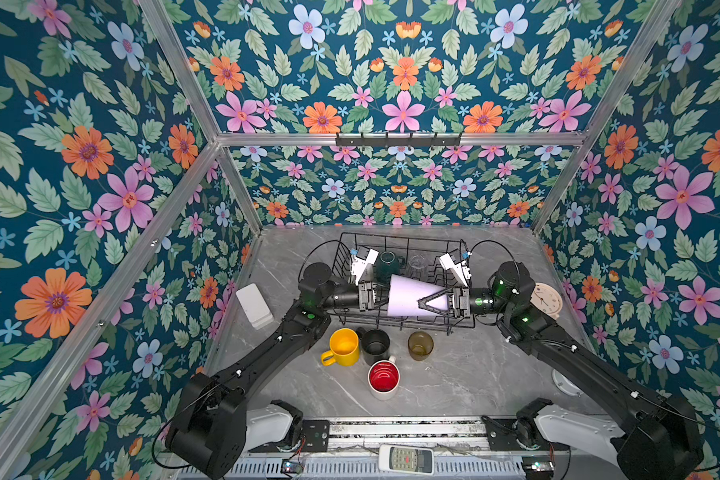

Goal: Load the cups into the dish rack
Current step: 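Close the right gripper on the cup's base while the left gripper holds it, then open and withdraw the left gripper while the right gripper carries the cup over the rack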

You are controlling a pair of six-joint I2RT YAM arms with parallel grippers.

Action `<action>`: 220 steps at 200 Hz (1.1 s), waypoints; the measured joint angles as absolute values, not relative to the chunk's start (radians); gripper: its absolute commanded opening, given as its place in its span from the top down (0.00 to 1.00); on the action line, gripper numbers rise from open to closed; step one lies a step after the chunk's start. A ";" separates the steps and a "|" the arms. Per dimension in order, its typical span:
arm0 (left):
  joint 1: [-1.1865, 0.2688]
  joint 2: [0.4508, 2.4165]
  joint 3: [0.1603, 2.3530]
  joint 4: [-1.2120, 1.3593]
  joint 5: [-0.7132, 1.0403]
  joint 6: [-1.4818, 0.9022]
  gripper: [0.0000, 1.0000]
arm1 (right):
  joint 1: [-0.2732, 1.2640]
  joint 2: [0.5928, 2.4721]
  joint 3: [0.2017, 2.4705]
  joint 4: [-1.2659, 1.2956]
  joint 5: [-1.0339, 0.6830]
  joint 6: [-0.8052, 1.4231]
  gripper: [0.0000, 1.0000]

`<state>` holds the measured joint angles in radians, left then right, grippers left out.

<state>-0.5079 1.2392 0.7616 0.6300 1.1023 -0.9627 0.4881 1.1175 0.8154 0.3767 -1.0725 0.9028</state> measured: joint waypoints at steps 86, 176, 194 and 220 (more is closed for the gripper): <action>-0.511 1.234 0.764 0.611 1.095 -0.951 0.40 | 0.490 1.072 0.849 0.262 -0.998 0.854 1.00; -0.439 1.091 0.830 0.178 0.822 -0.687 0.07 | 0.374 0.939 1.075 -0.304 -0.789 0.593 1.00; -0.430 1.031 0.843 0.090 0.703 -0.643 0.05 | 0.371 0.967 1.188 -0.486 -0.678 0.481 1.00; -0.429 0.932 0.849 -0.031 0.500 -0.592 0.01 | 0.368 1.045 1.315 -0.696 -0.492 0.352 1.00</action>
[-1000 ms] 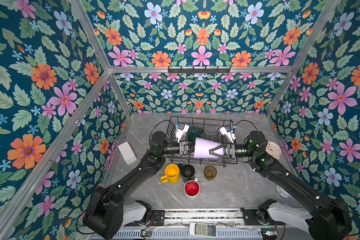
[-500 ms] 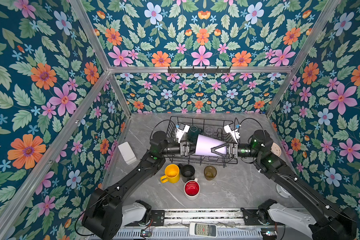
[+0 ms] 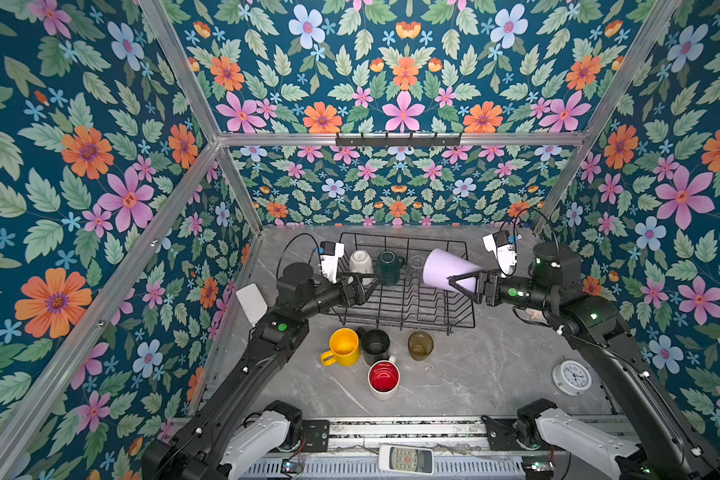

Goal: Load the cups into the dish rack
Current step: 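Open and withdraw the left gripper while the right gripper carries the cup over the rack, then lower the inverted lavender cup into the rack beside the clear glass with the right gripper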

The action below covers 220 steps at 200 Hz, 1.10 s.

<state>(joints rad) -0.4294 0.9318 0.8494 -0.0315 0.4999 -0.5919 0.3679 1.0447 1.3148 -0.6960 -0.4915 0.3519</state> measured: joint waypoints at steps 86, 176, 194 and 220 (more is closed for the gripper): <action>-0.427 0.678 0.824 -0.324 -0.001 -0.532 0.00 | 0.368 1.366 1.583 -0.982 -0.071 0.139 1.00; -0.427 0.578 0.810 -0.442 -0.128 -0.524 0.00 | 0.368 1.663 1.810 -1.046 0.059 0.060 1.00; -0.427 0.564 0.810 -0.459 -0.134 -0.525 0.00 | 0.368 1.729 1.852 -1.053 0.068 0.049 1.00; -0.427 0.551 0.805 -0.477 -0.142 -0.525 0.00 | 0.368 1.804 1.893 -1.064 0.081 0.042 1.00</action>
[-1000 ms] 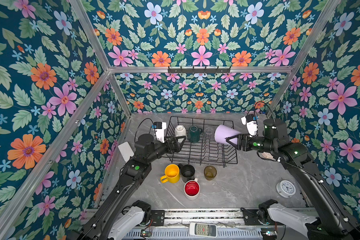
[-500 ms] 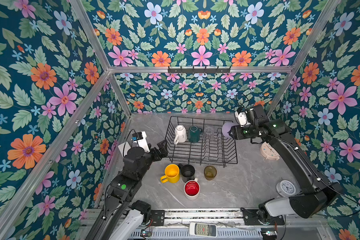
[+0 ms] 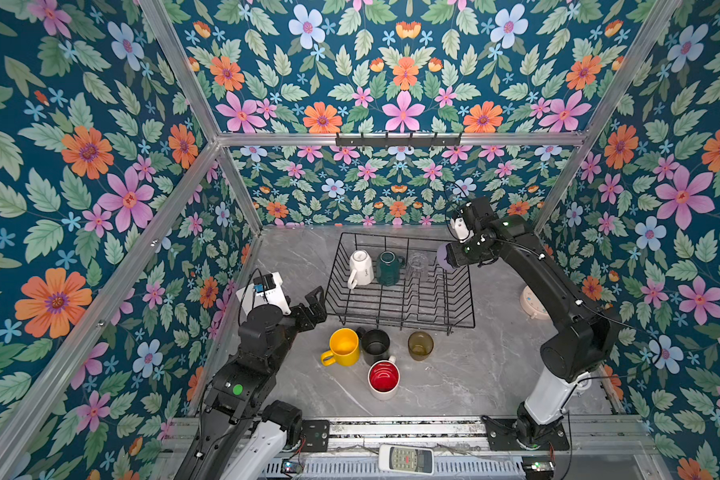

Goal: Load the cups into the dish rack
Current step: 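Lower the inverted lavender cup into the rack beside the clear glass with the right gripper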

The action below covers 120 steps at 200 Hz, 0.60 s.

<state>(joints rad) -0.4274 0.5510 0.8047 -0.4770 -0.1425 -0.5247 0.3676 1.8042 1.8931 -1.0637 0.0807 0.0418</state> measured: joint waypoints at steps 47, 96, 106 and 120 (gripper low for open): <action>-0.427 0.526 0.804 -0.501 -0.162 -0.525 0.00 | 0.368 1.927 1.959 -1.090 0.098 0.024 1.00; -0.427 0.505 0.797 -0.524 -0.165 -0.529 0.00 | 0.368 2.045 2.059 -1.103 0.107 0.015 1.00; -0.427 0.502 0.797 -0.531 -0.166 -0.529 0.00 | 0.368 2.067 2.080 -1.106 0.109 0.015 1.00; -0.427 0.499 0.797 -0.538 -0.168 -0.531 0.00 | 0.368 2.099 2.108 -1.113 0.112 0.015 1.00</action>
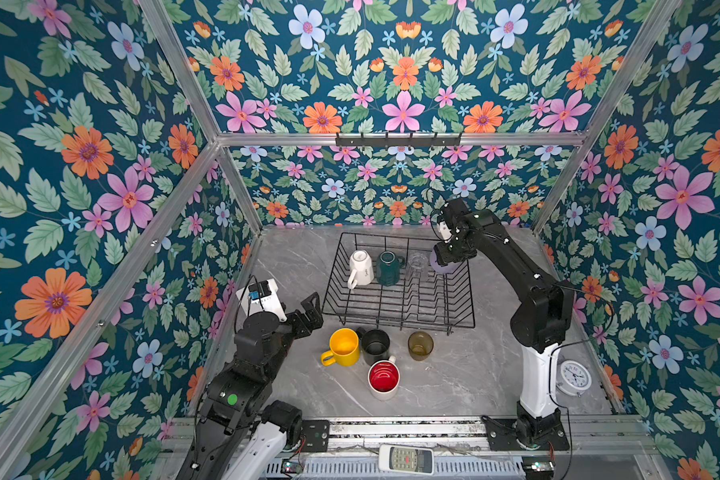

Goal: Load the cups into the dish rack
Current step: 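Lower the inverted lavender cup into the rack beside the clear glass with the right gripper, then open the right gripper and raise it away from the lavender cup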

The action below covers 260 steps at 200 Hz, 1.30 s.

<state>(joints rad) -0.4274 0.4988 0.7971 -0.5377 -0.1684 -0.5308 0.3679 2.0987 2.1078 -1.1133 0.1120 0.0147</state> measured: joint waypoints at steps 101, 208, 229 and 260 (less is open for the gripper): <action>-0.427 0.494 0.797 -0.542 -0.181 -0.540 0.00 | 0.364 2.247 2.212 -1.157 0.142 -0.002 1.00; -0.427 0.492 0.797 -0.560 -0.181 -0.541 0.00 | 0.359 2.293 2.237 -1.176 0.133 -0.002 0.37; -0.427 0.492 0.797 -0.564 -0.181 -0.541 0.00 | 0.359 2.293 2.236 -1.173 0.132 -0.002 0.31; -0.427 0.492 0.797 -0.577 -0.181 -0.541 0.00 | 0.359 2.291 2.232 -1.165 0.129 -0.003 0.25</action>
